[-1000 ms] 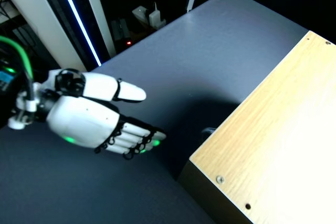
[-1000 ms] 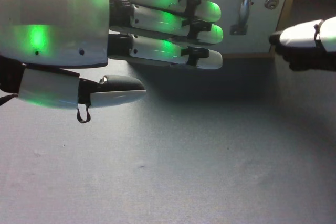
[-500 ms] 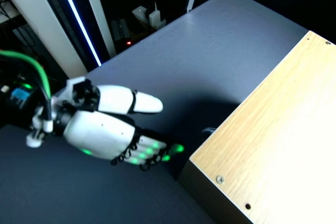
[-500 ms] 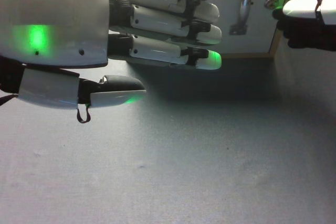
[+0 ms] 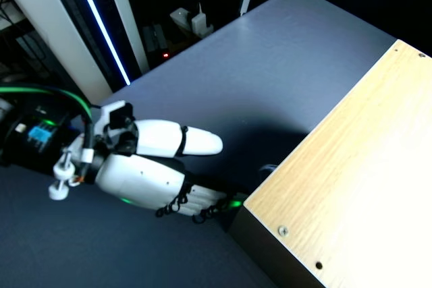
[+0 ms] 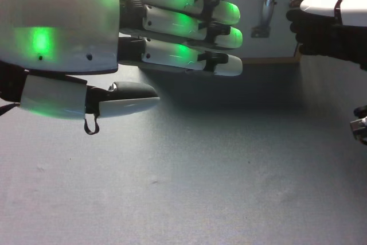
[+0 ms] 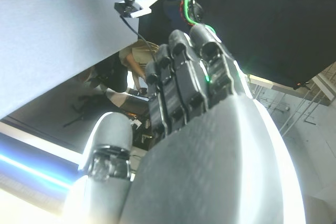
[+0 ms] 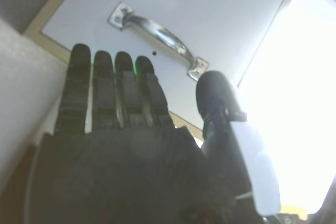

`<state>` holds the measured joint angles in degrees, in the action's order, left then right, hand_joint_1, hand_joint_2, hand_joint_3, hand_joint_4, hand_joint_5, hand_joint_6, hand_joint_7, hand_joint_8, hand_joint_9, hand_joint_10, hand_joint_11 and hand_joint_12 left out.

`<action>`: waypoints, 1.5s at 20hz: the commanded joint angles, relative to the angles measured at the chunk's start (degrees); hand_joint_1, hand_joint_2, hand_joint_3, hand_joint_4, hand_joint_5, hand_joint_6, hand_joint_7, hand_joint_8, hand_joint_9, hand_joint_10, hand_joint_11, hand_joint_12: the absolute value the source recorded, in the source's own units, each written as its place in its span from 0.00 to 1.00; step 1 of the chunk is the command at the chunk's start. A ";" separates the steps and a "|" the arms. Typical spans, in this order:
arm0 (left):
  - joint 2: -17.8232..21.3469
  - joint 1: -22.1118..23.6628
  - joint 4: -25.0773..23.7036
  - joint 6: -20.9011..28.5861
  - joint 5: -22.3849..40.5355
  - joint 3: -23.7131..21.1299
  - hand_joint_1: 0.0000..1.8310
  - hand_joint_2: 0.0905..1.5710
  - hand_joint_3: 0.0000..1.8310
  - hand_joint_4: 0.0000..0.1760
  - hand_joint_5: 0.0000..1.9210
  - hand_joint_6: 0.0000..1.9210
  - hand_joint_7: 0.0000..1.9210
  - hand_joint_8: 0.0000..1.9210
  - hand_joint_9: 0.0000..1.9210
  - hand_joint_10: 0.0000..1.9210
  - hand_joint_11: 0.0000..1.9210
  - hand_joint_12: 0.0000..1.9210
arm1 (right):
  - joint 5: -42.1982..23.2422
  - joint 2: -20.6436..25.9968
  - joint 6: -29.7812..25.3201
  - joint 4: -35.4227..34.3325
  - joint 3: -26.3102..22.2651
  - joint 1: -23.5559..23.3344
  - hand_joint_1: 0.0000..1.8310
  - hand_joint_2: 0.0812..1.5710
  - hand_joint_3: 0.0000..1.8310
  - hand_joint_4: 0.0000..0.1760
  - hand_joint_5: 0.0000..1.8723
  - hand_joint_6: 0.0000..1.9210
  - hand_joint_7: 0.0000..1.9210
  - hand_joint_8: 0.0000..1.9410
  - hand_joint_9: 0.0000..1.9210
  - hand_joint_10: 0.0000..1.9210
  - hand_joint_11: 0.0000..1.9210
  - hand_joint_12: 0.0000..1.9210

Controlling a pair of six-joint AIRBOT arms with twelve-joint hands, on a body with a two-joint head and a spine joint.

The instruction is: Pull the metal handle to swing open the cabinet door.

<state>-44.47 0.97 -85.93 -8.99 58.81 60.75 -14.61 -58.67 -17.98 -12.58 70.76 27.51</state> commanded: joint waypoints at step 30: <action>0.41 0.61 5.71 -0.46 1.42 0.07 0.00 0.96 0.18 0.00 0.19 0.00 0.19 0.00 0.18 0.00 0.00 0.38 | -6.59 2.11 -0.38 3.79 -2.51 1.19 0.00 1.00 0.01 0.00 0.05 0.00 0.05 0.00 0.05 0.00 0.00 0.18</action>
<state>-44.47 0.97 -85.93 -8.99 58.78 60.75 -14.74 -56.99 -17.93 -8.32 68.38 29.02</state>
